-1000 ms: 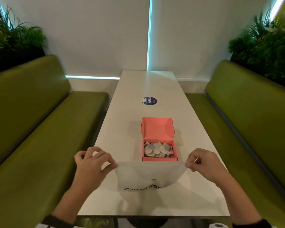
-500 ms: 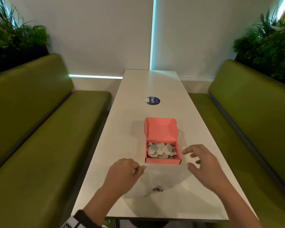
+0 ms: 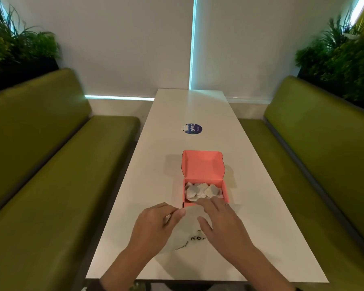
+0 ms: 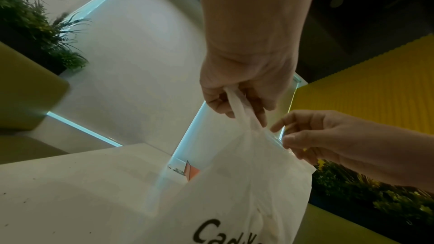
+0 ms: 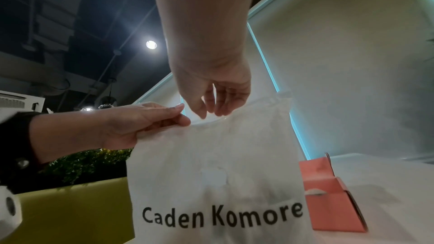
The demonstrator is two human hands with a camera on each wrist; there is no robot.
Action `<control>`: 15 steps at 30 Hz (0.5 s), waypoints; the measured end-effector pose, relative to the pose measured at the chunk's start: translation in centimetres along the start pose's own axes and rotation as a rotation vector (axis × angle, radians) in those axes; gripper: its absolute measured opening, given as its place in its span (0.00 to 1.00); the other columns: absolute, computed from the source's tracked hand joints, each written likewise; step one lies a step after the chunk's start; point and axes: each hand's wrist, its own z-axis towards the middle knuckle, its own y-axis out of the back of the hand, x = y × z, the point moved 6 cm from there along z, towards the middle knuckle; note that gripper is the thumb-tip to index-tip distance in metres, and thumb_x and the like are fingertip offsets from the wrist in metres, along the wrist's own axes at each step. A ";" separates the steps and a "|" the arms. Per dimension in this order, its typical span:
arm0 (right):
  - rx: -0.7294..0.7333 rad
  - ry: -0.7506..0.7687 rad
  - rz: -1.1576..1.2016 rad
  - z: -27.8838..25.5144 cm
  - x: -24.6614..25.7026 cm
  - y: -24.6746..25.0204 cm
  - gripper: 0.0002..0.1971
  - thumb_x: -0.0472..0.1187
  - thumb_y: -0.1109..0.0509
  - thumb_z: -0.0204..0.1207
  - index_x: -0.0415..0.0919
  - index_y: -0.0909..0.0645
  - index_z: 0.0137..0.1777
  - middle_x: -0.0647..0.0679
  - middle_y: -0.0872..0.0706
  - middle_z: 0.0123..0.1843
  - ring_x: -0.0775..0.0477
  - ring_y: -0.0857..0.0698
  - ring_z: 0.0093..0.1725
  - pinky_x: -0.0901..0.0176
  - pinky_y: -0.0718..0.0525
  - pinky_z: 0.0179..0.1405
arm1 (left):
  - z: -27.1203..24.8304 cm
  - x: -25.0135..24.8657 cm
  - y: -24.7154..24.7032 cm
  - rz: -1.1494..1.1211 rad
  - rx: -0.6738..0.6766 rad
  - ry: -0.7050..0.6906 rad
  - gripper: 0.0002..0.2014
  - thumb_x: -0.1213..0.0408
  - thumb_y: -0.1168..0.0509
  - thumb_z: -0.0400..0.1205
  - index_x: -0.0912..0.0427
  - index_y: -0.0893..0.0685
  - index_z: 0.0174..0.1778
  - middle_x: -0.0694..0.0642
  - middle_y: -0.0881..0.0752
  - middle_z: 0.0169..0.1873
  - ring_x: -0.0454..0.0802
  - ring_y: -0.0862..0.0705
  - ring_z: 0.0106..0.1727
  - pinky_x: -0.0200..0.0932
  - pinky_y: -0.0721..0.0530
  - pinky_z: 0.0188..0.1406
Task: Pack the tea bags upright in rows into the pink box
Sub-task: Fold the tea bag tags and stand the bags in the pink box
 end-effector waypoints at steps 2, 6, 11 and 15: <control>0.007 0.024 -0.137 0.4 -0.3 -0.6 0.27 0.48 0.17 0.51 0.53 0.19 0.52 0.54 0.18 0.41 0.51 0.16 0.38 0.61 0.19 0.33 | 0.0 -0.4 0.5 0.086 -0.120 -0.088 0.29 0.33 0.50 0.79 0.49 0.12 0.32 0.35 0.23 0.22 0.31 0.29 0.22 0.20 0.34 0.23; -0.042 0.086 -0.256 0.7 -0.6 -0.6 0.26 0.39 0.15 0.45 0.50 0.16 0.47 0.52 0.17 0.39 0.47 0.16 0.38 0.56 0.21 0.36 | -0.3 -0.5 0.9 0.107 -0.200 -0.084 0.24 0.41 0.45 0.80 0.49 0.11 0.30 0.38 0.20 0.22 0.26 0.34 0.21 0.16 0.38 0.23; -0.029 0.160 -0.292 0.3 -1.1 -0.9 0.29 0.37 0.18 0.48 0.50 0.20 0.51 0.55 0.18 0.37 0.49 0.17 0.38 0.58 0.29 0.42 | -0.1 -0.7 0.6 0.200 -0.167 -0.117 0.08 0.64 0.19 0.65 0.52 0.08 0.38 0.42 0.11 0.32 0.35 0.19 0.27 0.21 0.26 0.29; 0.126 0.141 -0.290 0.3 -0.9 -1.5 0.30 0.47 0.17 0.44 0.51 0.19 0.52 0.53 0.19 0.40 0.50 0.18 0.37 0.58 0.19 0.34 | -0.3 -0.5 -0.5 0.170 -0.002 -0.046 0.28 0.74 0.18 0.55 0.49 0.10 0.50 0.39 0.12 0.41 0.36 0.16 0.34 0.15 0.29 0.31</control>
